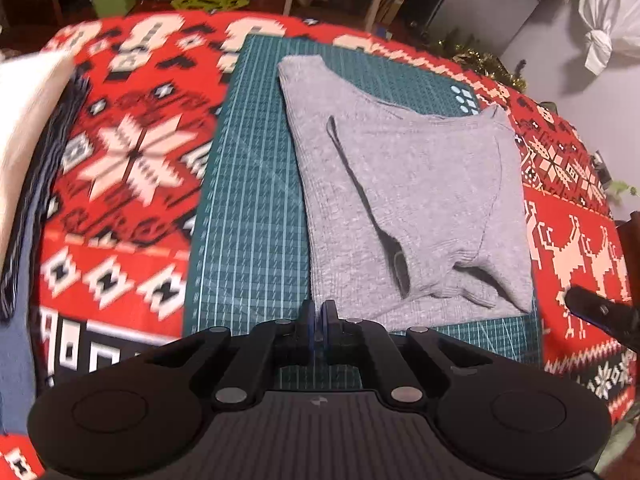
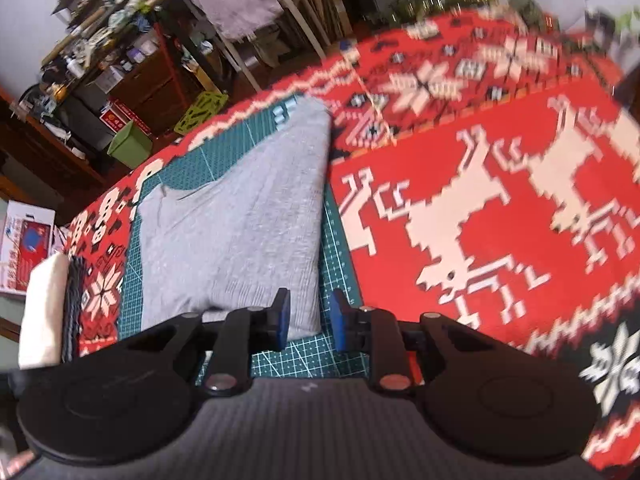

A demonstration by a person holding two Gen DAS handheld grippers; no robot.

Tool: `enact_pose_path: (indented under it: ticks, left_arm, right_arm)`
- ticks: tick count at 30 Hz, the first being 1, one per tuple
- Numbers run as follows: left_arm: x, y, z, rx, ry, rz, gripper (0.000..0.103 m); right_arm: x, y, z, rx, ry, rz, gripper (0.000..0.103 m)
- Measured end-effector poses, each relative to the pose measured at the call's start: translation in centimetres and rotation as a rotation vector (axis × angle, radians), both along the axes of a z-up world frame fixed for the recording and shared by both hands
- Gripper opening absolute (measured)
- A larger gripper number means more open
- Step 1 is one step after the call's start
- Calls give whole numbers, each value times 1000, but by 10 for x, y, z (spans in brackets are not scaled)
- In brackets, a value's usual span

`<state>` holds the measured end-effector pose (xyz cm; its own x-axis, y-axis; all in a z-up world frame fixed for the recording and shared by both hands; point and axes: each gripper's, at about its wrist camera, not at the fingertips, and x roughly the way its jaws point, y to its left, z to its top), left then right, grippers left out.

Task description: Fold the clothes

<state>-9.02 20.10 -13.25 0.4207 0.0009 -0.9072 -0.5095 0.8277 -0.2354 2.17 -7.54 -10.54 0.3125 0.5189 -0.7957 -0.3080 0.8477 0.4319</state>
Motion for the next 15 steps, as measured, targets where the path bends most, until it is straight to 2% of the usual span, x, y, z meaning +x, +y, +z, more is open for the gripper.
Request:
enact_pose_path:
  ticks: [6,9,10,11,12,15]
  left_arm:
    - [-21,-3,-3,-2,15,0,4]
    - [-23,0,-5,-13,10,8,4]
    - [-23,1,-5,-18,9,12,4]
    - [-23,1,-5,-18,7,12,4]
    - [-23,0,-5,-17,5,12,4]
    - [-25,-1,-4,-7,0,3,4]
  right_arm:
    - [-1,12,-19,-6,62,35,24]
    - [-3,28,-26,-52,73,86,24]
    - [-6,34,-28,-75,63,103,20]
    - [-10,39,-28,-103,40,113,11]
    - [-12,42,-28,-128,23,116,8]
    - [-15,39,-30,-113,50,82,6]
